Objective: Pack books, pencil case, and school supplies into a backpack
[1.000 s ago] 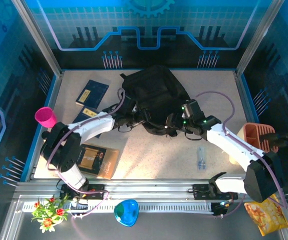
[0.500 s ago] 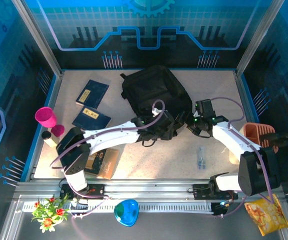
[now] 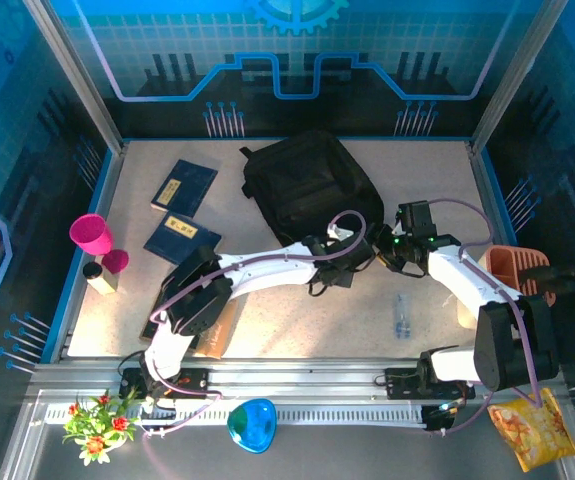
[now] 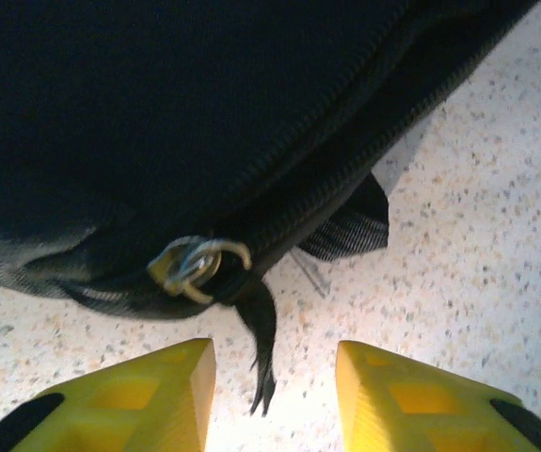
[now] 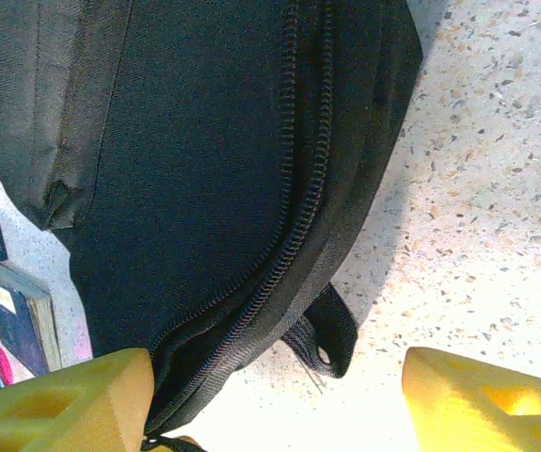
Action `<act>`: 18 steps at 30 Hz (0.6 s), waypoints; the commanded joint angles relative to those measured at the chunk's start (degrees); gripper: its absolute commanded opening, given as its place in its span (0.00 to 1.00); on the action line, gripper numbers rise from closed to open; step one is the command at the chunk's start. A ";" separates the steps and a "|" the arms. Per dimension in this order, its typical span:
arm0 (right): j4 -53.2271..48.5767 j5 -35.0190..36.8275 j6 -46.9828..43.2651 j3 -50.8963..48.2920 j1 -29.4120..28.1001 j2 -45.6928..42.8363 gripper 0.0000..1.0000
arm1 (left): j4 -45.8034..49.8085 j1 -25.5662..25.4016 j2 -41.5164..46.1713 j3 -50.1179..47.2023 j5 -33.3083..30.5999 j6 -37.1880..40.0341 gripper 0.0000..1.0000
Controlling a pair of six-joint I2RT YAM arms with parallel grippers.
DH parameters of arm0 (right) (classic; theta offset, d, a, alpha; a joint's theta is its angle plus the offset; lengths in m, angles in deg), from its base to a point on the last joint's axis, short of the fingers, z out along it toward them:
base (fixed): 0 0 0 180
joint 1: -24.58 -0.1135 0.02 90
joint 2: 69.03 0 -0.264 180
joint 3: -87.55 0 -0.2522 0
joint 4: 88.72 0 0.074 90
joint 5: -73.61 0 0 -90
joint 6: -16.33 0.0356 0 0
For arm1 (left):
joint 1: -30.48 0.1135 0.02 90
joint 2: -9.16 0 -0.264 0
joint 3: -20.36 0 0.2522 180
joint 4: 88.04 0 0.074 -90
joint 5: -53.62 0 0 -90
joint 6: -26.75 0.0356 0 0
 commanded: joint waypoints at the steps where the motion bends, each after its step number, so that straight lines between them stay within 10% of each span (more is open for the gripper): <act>1: 1.30 -1.51 0.11 -0.88 0.98 -0.57 0.71 | 2.06 -0.08 -2.15 2.93 -3.47 -0.72 0.33; 9: 2.07 -2.35 0.91 -0.89 0.95 -0.11 0.70 | 1.19 0.06 0.94 1.22 -2.49 -1.03 0.01; 18: 1.56 -2.36 6.34 1.74 -2.27 4.17 0.73 | -5.32 2.52 11.51 -8.14 11.53 -0.71 0.00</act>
